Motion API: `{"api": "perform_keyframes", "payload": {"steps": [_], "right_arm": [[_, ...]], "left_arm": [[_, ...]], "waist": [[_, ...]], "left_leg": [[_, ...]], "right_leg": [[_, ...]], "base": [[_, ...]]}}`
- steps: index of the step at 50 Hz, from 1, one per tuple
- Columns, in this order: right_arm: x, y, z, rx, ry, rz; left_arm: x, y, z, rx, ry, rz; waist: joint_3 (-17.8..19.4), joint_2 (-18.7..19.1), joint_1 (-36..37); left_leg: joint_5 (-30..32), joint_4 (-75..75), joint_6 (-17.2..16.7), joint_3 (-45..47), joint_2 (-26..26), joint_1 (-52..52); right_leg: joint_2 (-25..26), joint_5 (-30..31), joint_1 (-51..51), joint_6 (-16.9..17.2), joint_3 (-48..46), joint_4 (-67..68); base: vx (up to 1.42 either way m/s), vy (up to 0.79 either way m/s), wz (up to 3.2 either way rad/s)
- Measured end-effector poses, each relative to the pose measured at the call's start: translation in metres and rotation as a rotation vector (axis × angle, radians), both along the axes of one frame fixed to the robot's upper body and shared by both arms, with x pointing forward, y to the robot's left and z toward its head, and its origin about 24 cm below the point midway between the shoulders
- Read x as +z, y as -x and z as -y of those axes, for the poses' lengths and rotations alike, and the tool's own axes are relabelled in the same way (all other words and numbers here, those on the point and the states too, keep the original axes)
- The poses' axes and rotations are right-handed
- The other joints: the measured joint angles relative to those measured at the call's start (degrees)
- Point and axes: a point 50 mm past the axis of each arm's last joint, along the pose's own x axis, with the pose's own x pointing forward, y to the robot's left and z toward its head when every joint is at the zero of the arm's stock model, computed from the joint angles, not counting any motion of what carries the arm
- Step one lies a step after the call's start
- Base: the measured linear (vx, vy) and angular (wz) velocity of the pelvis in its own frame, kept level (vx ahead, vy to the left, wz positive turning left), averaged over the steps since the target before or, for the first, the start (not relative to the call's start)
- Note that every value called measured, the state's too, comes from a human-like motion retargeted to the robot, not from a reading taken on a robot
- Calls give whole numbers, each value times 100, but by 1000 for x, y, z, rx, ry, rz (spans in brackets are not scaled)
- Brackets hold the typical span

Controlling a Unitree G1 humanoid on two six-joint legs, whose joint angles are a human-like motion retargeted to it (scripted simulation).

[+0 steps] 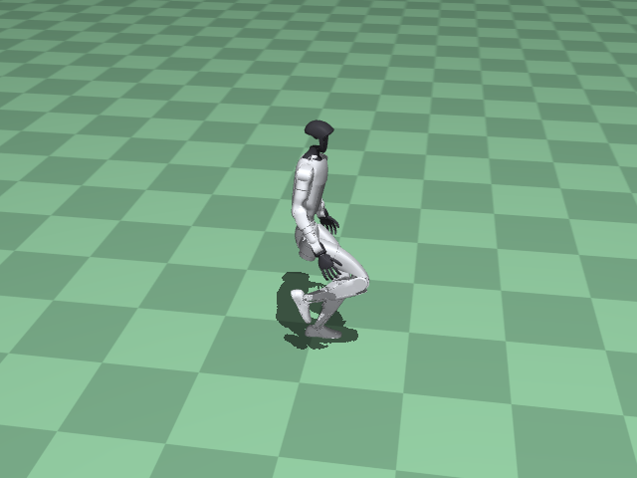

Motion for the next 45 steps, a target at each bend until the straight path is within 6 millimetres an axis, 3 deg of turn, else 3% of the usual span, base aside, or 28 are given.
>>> {"api": "perform_keyframes", "payload": {"steps": [3,5,6,9,12,18,21,27,30,37,42,45], "right_arm": [[-17,29,9,14,102,-145],[-25,45,11,16,155,-221],[-29,55,12,12,175,-259],[-37,84,17,-14,227,-347],[-36,94,27,-64,266,-374],[-19,72,53,-187,272,-266],[-7,53,62,-220,255,-170],[23,10,71,-219,236,40],[39,-10,72,-188,241,133],[51,-35,59,-55,205,201],[35,-30,42,48,120,117],[19,-20,33,79,64,30]], "left_arm": [[11,-51,13,-125,-39,150],[22,-83,20,-204,-80,235],[26,-92,24,-244,-102,256],[33,-113,33,-346,-159,296],[39,-131,42,-405,-196,327],[47,-156,54,-422,-218,372],[42,-154,56,-404,-218,339],[21,-130,60,-394,-177,194],[12,-119,65,-439,-140,129],[-2,-102,77,-587,-25,33],[-6,-98,85,-616,92,23],[-7,-99,90,-611,160,40]], "waist": [[922,311,-525],[1520,395,-828],[1631,406,-946],[1706,402,-1169],[1706,344,-1207],[1688,190,-958],[1489,119,-679],[931,58,-74],[701,53,129],[195,94,292],[-1,213,374],[-54,407,494]], "left_leg": [[-234,-65,-217,-608,55,1268],[-277,-27,-410,-883,153,2008],[-264,-29,-516,-989,175,2233],[-302,-40,-708,-1218,176,2633],[-459,-83,-661,-1261,113,2781],[-486,-348,-381,-1272,-132,2714],[-327,-528,-279,-1462,-325,2508],[-76,-648,-245,-2040,-618,1893],[52,-716,-344,-2312,-693,1636],[419,-1068,-711,-2730,-679,1215],[319,-838,-558,-2297,-472,853],[65,-497,-435,-1775,-40,609]], "right_leg": [[-183,-700,-1345,-213,-135,-62],[-347,-893,-1984,-169,-418,-376],[-436,-862,-2278,-63,-584,-558],[-709,-579,-2957,315,-1065,-966],[-1011,-215,-3129,605,-1465,-1046],[-1456,514,-2340,816,-1701,-1160],[-1376,986,-1752,837,-1468,-1452],[-858,1941,-515,908,-685,-2708],[-666,1969,167,911,-257,-3639],[35,1121,1783,911,750,-6322],[69,-100,2747,858,1079,-7639],[60,-751,3209,428,634,-8213]], "base": [[30,-19,340],[21,-25,344],[16,-26,325],[10,-25,280],[4,-19,221],[6,-16,185],[13,-22,169],[19,-31,175],[21,-37,198],[22,-42,227],[12,-30,209],[5,-36,168]]}}
